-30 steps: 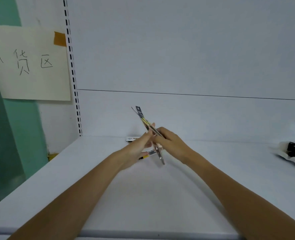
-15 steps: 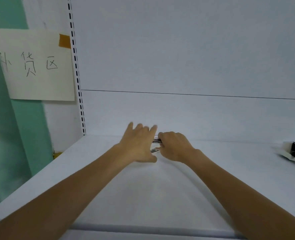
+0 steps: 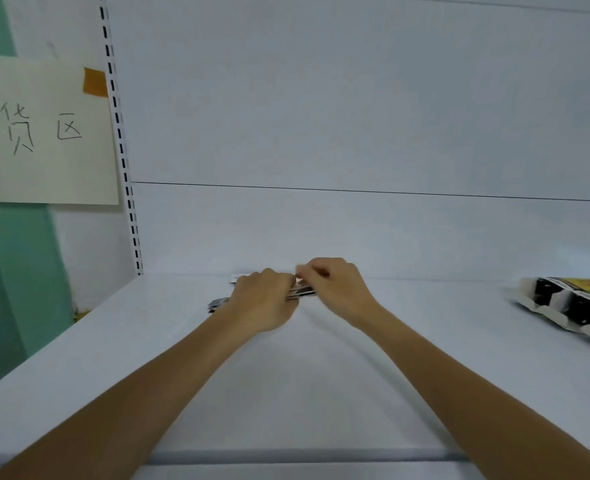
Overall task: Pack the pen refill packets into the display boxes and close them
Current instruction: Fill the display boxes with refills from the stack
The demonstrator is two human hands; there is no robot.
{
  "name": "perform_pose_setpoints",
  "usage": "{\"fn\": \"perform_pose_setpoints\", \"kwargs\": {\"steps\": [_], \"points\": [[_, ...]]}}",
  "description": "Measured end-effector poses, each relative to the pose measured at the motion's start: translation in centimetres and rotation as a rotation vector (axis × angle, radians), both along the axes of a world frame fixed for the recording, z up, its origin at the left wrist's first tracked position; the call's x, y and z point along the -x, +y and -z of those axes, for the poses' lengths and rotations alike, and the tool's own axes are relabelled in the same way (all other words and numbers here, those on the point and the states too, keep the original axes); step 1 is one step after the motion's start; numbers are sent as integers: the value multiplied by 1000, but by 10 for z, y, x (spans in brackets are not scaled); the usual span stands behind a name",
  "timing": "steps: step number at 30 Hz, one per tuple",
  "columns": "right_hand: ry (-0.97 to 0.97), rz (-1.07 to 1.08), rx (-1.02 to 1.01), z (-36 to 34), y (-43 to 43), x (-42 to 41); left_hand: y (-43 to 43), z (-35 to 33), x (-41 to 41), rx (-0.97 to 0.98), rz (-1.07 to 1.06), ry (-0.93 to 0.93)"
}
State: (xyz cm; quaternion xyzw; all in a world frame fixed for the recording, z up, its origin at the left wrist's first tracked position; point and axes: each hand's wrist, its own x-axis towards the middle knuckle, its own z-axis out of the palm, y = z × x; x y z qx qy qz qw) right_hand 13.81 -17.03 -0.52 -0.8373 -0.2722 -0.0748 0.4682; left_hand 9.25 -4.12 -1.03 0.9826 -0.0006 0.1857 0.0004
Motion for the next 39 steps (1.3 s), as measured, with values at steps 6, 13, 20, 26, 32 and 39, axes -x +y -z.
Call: {"fn": "perform_pose_setpoints", "kwargs": {"steps": [6, 13, 20, 26, 32, 39], "points": [[-156, 46, 57, 11, -46, -10, -32, 6, 4, 152, 189, 38], [-253, 218, 142, -1, -131, -28, -89, -5, -16, 168, 193, 13], [-343, 363, 220, -31, -283, -63, -204, -12, -47, 162, 208, 20], [-304, 448, 281, -23, -423, -82, -328, -18, -78, 323, 277, 48], [-270, 473, 453, -4, -508, -97, -376, -2, -76, 223, 290, -30], [-384, 574, 522, 25, -519, -107, -386, 2, -58, 153, 122, 35]]}}
